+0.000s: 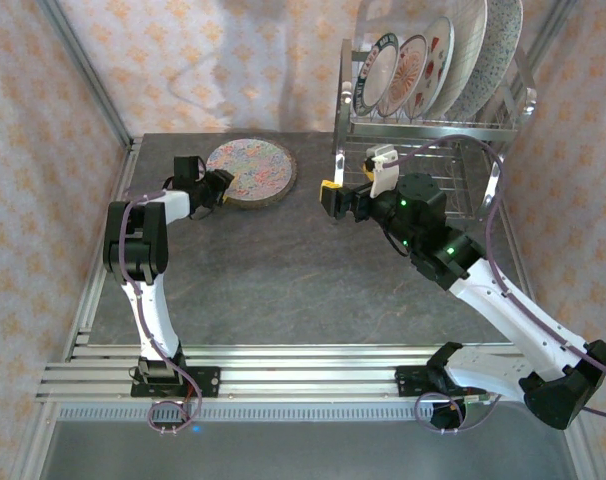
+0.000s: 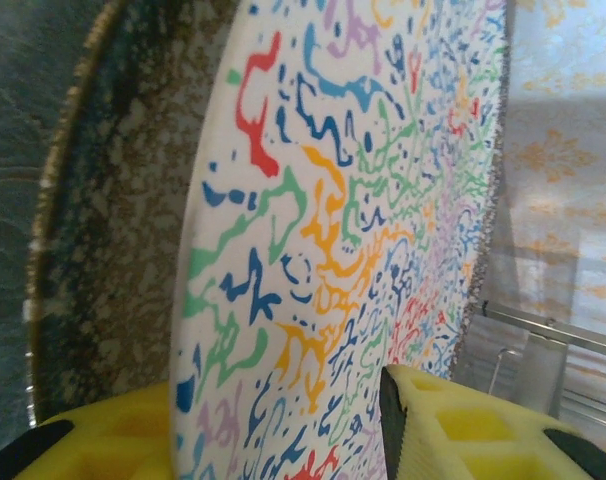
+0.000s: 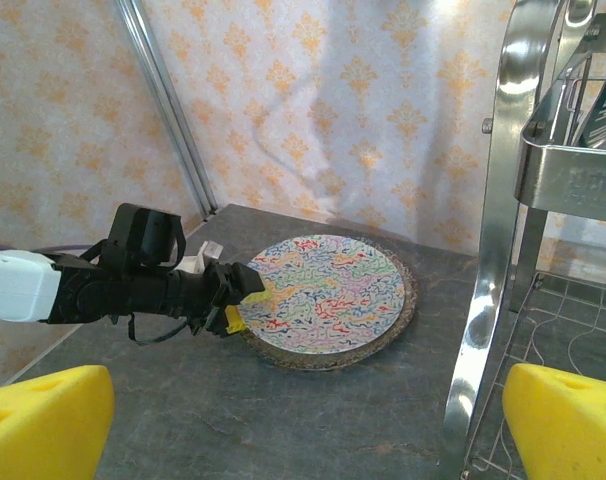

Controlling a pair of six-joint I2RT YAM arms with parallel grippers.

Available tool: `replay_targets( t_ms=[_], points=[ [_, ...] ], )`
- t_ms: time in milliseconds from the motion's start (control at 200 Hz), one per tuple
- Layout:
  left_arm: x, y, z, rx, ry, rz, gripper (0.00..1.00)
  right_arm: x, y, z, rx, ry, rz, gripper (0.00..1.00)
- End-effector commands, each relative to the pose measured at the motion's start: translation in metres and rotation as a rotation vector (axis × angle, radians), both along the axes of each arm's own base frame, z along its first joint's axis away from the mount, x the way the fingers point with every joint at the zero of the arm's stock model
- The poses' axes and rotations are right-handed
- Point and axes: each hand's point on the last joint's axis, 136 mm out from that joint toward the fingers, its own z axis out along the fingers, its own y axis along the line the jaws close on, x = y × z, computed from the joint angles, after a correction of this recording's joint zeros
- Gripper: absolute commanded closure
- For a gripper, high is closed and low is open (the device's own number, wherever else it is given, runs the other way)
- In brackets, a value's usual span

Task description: Unload the plates from the dish rack

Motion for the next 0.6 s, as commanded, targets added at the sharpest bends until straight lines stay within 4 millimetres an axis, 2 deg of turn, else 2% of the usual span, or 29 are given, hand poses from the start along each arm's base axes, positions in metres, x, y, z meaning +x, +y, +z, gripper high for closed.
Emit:
replay_targets(
  t_ms=[0, 125, 355, 596],
  points=[
    [-0.015, 0.007, -0.010, 0.058, 0.105, -0.002, 0.55, 0.001, -0.001, 0.019, 0.033, -0.025, -0.014, 0.01],
    [-0.015, 0.007, -0.006, 0.062, 0.121, -0.005, 0.54, 0.001, -0.001, 0.018, 0.034, -0.022, -0.014, 0.01],
    [-0.027, 0.009, -0.016, 0.082, 0.218, -0.008, 0.53, 0.002, 0.000, 0.017, 0.041, -0.017, -0.017, 0.01],
    [-0.035, 0.012, -0.018, 0.107, 0.266, -0.012, 0.52, 0.005, -0.005, 0.019, 0.038, -0.014, -0.051, 0.01]
  ],
)
